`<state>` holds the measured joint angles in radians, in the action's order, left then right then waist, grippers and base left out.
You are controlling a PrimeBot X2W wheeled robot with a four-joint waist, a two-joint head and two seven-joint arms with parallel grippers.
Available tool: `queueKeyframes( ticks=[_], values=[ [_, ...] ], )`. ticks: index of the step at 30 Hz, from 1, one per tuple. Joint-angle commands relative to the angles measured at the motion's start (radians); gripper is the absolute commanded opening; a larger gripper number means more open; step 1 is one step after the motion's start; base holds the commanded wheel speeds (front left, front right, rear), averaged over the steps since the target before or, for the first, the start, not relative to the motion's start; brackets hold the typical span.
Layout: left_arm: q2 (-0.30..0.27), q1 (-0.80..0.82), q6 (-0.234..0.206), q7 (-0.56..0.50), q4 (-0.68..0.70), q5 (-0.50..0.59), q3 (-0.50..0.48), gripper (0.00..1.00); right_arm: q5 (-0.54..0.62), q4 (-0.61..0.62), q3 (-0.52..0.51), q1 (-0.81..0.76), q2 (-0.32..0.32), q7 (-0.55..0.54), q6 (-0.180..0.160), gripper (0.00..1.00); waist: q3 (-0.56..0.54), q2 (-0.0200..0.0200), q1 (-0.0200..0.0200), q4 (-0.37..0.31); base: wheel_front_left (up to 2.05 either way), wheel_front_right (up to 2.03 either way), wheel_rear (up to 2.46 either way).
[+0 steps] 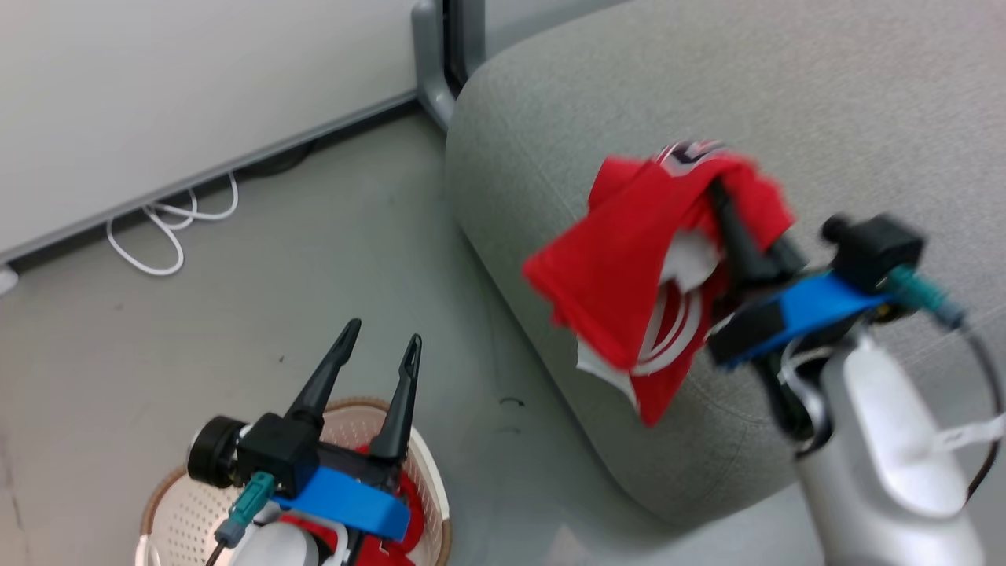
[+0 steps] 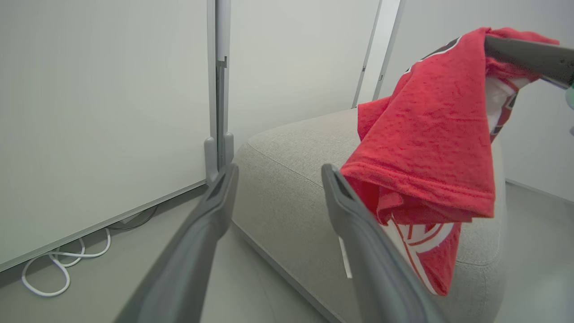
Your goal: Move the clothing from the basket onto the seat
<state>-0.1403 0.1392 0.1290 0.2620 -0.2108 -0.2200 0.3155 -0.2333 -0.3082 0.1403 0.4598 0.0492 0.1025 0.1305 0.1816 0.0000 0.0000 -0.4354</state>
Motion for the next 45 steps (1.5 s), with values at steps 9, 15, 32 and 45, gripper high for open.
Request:
queueKeyframes(
  ticks=[9,15,32,45],
  values=[
    [-0.053,0.144,0.002,0.004,0.062,0.04,0.044,1.0,-0.031,-0.122,-0.197,0.376,0.135,0.016,0.001,0.0,0.273,0.0,0.0,0.104,0.0,0.0,0.0],
    [-0.092,0.234,0.002,0.004,0.119,0.064,0.063,1.0,-0.013,-0.208,-0.33,0.553,0.265,0.039,0.0,0.0,0.438,0.0,0.0,0.151,0.0,0.0,0.0],
    [-0.103,0.345,0.002,0.004,0.182,0.07,0.092,1.0,0.123,-0.582,-0.514,0.634,0.305,0.085,0.001,0.34,0.6,0.0,0.0,0.233,0.0,0.0,0.0],
    [-0.09,0.305,0.002,0.004,0.14,0.032,0.077,1.0,0.217,-0.694,-0.46,0.602,0.285,0.142,0.0,1.0,0.478,0.0,0.0,0.227,0.0,0.0,0.0]
  ],
)
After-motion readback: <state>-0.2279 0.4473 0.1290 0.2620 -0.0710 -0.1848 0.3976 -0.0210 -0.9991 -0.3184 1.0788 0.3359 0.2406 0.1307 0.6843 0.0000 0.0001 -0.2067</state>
